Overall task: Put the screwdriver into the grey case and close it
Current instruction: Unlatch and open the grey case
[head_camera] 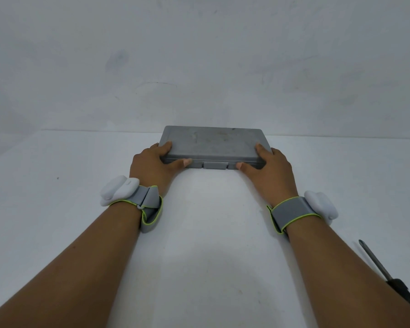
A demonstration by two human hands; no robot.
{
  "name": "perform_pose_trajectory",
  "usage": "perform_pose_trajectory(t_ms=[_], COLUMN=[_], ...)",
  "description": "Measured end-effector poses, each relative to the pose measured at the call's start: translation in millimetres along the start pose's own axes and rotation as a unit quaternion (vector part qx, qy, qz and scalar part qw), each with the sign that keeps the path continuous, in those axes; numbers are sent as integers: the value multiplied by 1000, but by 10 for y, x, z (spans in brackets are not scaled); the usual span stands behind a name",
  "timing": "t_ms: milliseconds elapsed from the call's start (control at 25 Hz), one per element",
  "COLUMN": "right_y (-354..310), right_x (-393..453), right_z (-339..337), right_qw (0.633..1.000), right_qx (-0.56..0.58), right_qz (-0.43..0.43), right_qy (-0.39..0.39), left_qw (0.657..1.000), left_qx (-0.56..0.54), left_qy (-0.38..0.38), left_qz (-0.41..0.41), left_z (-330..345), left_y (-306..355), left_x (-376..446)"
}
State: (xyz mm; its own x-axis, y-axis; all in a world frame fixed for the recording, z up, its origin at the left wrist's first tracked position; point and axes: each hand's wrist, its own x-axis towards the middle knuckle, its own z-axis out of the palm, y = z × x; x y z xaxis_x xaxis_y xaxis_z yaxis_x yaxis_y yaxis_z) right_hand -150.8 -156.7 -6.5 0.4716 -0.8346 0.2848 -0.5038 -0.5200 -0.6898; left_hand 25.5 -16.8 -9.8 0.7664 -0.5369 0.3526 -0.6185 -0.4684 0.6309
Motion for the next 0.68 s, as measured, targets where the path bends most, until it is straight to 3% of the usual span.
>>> perform_pose_trajectory(t_ms=[680], right_y=[0], right_x=[-69], right_z=[16], right_qw=[1000], right_qx=[-8], right_qz=[-5], right_qy=[20], left_qw=[999], left_qx=[-22], left_qy=[-17], left_qz=[-25], left_z=[-19], left_y=[-43], left_x=[-33])
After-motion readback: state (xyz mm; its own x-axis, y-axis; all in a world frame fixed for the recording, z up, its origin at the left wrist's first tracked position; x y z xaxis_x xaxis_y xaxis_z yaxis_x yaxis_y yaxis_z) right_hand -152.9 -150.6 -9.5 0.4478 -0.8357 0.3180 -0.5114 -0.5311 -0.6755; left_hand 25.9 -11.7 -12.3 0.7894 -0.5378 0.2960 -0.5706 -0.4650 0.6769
